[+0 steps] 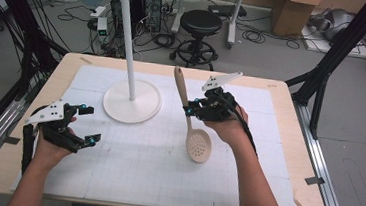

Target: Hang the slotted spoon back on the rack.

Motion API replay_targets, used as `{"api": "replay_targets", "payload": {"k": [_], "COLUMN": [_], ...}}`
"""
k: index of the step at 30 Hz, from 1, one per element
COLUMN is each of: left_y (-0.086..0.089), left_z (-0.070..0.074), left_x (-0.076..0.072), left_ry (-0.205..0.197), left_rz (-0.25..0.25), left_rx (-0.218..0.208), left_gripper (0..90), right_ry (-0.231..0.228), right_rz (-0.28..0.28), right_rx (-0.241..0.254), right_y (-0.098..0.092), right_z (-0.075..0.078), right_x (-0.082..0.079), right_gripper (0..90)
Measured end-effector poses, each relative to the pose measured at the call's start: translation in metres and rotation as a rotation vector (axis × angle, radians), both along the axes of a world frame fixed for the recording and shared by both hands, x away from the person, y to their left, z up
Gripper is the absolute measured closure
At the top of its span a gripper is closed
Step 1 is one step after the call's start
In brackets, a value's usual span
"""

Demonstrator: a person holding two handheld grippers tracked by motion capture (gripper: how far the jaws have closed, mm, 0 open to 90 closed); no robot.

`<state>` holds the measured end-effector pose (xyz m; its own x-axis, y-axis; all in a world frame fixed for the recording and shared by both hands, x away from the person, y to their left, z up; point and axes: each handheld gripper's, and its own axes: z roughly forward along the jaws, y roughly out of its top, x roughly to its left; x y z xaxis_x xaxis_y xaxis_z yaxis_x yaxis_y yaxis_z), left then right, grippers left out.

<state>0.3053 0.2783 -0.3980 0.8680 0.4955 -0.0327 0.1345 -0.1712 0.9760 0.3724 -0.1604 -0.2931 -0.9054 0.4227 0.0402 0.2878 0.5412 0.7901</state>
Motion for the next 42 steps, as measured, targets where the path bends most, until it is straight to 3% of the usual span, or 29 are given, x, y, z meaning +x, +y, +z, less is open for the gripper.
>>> {"api": "replay_targets", "payload": {"k": [3, 15, 28, 35, 42], "left_y": [0.000, 0.000, -0.001, 0.001, 0.001], "left_z": [0.000, 0.000, 0.000, 0.001, 0.001], "left_x": [0.000, 0.000, 0.000, 0.000, 0.000], "left_ry": [-0.001, 0.001, -0.002, -0.007, -0.007], "left_rz": [0.000, -0.003, -0.005, -0.004, -0.006], "left_rx": [0.002, -0.005, -0.003, -0.002, -0.007], "left_gripper": [1.7, 1.7, 1.7, 1.7, 1.7], "right_ry": [-0.018, -0.039, -0.085, -0.094, -0.087], "right_rz": [0.006, 0.031, 0.056, 0.073, 0.047], "right_rx": [0.017, 0.023, -0.022, -0.026, -0.037], "right_y": [0.005, 0.021, 0.050, 0.063, 0.075], "right_z": [0.016, 0.047, 0.095, 0.104, 0.115], "right_x": [0.004, 0.022, 0.049, 0.055, 0.070], "right_gripper": [75.7, 75.7, 75.5, 75.5, 75.5]}}
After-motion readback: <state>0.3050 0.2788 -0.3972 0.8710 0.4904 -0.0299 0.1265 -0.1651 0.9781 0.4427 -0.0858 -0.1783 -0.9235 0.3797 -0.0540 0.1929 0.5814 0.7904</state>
